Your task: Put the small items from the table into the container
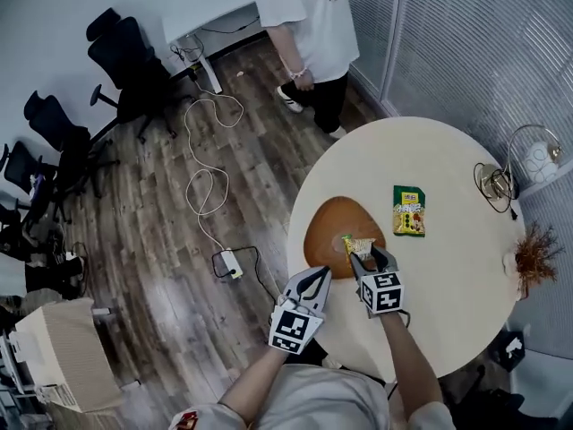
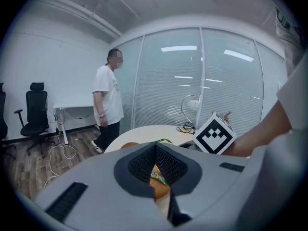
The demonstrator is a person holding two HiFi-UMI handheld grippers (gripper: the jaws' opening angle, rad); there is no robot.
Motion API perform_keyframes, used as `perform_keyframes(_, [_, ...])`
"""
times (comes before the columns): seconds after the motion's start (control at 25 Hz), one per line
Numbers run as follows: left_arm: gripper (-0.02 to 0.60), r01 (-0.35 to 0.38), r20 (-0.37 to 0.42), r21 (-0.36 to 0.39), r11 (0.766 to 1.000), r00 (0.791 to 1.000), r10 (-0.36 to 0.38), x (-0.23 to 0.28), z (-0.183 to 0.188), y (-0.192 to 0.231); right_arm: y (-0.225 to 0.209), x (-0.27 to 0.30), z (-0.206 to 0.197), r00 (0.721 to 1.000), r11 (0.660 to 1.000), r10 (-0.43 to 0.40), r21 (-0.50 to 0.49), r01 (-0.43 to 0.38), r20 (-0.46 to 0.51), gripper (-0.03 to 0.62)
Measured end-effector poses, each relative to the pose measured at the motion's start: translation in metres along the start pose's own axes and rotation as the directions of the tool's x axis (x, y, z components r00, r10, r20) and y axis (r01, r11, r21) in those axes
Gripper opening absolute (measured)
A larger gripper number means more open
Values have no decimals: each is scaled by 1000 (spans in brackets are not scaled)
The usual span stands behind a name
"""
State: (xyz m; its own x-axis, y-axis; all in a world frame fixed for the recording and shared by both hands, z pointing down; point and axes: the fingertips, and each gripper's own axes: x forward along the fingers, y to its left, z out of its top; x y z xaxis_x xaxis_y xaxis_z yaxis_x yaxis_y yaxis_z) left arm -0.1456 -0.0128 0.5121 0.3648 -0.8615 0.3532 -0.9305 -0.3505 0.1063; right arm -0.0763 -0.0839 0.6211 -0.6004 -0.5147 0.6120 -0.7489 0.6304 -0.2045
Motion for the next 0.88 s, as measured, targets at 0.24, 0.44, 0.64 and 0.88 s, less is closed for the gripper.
perform_keyframes(0.24, [-9, 13, 5, -8, 1000, 1000, -13, -8, -2, 3, 0, 1, -1, 998, 998, -56, -12, 57, 20, 262])
perform_keyframes(0.44, [-9, 52, 11, -1, 999, 999, -52, 1, 2, -8, -4, -31, 17, 990, 997, -72, 1, 72, 124, 264])
perform_keyframes(0.64, [-9, 118, 16, 19, 993, 993, -118, 17, 7, -31, -17, -101, 32, 937, 990, -144, 42, 137, 317, 28])
perform_keyframes(0.88, [-9, 216, 11, 41, 976, 976, -217, 42, 10, -71, -43, -171, 0, 870, 954, -298, 151, 259, 394, 17])
